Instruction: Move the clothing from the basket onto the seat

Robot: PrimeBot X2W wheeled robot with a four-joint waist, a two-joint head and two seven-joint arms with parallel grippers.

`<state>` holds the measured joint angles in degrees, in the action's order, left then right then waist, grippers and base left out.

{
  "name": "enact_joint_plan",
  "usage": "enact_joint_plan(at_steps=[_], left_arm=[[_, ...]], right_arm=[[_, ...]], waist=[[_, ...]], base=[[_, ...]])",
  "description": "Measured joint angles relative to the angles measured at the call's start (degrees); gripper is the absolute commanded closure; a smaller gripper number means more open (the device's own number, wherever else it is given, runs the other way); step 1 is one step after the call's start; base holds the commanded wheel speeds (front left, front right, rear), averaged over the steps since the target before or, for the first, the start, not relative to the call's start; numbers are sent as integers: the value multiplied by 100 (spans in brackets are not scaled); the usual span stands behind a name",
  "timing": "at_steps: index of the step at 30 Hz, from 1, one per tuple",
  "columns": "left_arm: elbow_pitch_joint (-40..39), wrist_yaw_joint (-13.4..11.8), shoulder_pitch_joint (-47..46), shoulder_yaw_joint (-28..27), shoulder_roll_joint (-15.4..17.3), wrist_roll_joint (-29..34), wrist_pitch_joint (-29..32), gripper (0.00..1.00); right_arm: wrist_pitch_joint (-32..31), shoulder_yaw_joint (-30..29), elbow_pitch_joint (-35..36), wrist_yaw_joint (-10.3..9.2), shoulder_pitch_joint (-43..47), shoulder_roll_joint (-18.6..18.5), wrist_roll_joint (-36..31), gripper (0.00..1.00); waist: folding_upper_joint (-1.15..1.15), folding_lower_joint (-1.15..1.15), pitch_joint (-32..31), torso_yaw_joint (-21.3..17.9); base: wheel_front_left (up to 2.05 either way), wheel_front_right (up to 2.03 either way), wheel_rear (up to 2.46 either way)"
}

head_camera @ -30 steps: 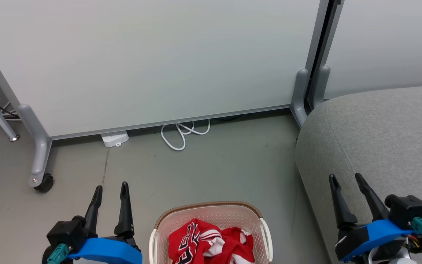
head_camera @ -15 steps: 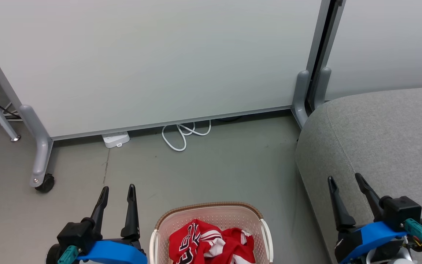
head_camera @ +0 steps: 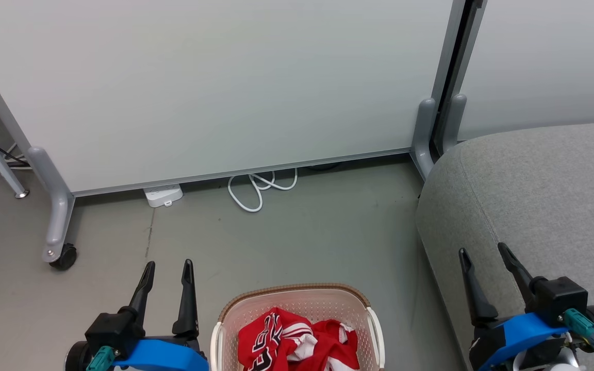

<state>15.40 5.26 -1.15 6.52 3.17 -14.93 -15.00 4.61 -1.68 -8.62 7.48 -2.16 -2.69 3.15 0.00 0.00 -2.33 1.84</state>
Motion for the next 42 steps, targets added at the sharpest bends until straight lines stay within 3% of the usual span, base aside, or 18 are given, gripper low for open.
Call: enact_joint_plan(at_steps=[8, 16, 28, 42], left_arm=[[49, 9, 30, -5, 3, -10, 0, 0], [51, 36, 91, -82, 190, -138, 38, 0], [292, 182, -1017, -137, 949, -559, 457, 0], [1483, 196, -1869, 664, 1771, -976, 871, 0]], right_arm=[[2, 111, -13, 0, -4, -1, 41, 0], [12, 675, 168, 0, -330, -9, 105, 0], [413, 1404, 636, 0, -1548, -18, 279, 0], [814, 1897, 946, 0, -2284, -19, 698, 0]], waist=[[0, 0, 34, -58], [0, 0, 354, -440], [0, 2, 2048, -1201], [0, 2, 4087, -2044]], base=[[0, 0, 0], [0, 0, 0], [0, 0, 0], [0, 0, 0]])
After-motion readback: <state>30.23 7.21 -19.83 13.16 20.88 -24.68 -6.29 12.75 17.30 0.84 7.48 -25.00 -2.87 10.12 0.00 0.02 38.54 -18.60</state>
